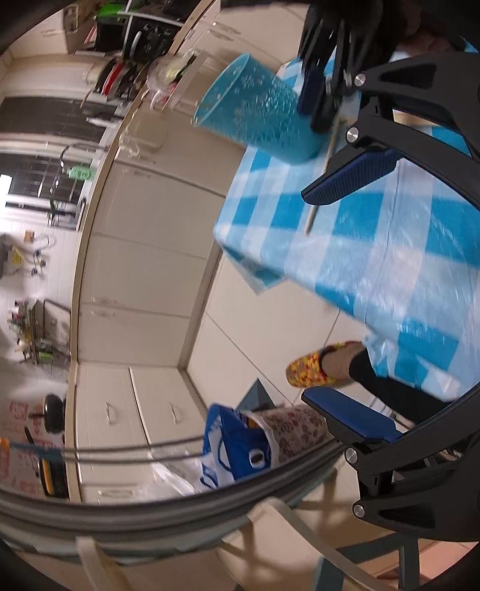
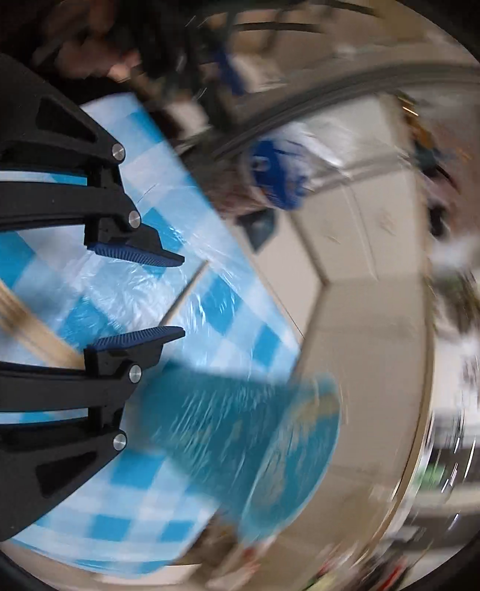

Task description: Organize utensils

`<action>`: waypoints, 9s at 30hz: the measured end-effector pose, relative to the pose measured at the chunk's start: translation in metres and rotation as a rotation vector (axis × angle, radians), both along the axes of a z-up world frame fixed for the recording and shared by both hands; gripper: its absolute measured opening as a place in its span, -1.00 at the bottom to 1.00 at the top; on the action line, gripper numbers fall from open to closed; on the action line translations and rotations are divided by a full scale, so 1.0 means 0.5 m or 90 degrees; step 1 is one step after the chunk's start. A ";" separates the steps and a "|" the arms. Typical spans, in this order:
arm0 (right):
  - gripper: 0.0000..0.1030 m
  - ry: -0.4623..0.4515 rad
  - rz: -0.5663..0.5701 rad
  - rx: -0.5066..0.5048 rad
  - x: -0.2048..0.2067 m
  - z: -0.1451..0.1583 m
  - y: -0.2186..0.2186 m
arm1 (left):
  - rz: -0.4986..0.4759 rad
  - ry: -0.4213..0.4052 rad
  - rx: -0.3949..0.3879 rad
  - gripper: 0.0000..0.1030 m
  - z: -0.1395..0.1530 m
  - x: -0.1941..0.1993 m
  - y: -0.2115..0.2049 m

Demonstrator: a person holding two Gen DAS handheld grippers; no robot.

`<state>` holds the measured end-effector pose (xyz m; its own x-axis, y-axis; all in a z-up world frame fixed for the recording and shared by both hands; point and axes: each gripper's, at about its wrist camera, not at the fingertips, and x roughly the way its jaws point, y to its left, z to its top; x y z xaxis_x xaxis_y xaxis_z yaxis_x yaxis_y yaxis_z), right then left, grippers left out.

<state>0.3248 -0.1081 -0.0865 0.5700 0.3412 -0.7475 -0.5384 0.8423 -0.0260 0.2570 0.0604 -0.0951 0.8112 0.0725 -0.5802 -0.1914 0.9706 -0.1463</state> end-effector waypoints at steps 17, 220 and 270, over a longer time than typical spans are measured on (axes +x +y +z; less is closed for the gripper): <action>-0.89 0.102 0.100 -0.093 0.116 -0.141 0.059 | 0.034 0.037 -0.037 0.83 -0.043 0.004 0.061; -0.88 0.125 -0.344 0.240 -0.195 -0.158 -0.350 | -0.214 -0.275 -0.017 -0.77 0.173 0.322 -0.386; -0.32 0.103 -0.566 0.206 -0.096 -0.090 -0.449 | -0.105 -0.064 -0.260 0.43 -0.134 0.077 -0.034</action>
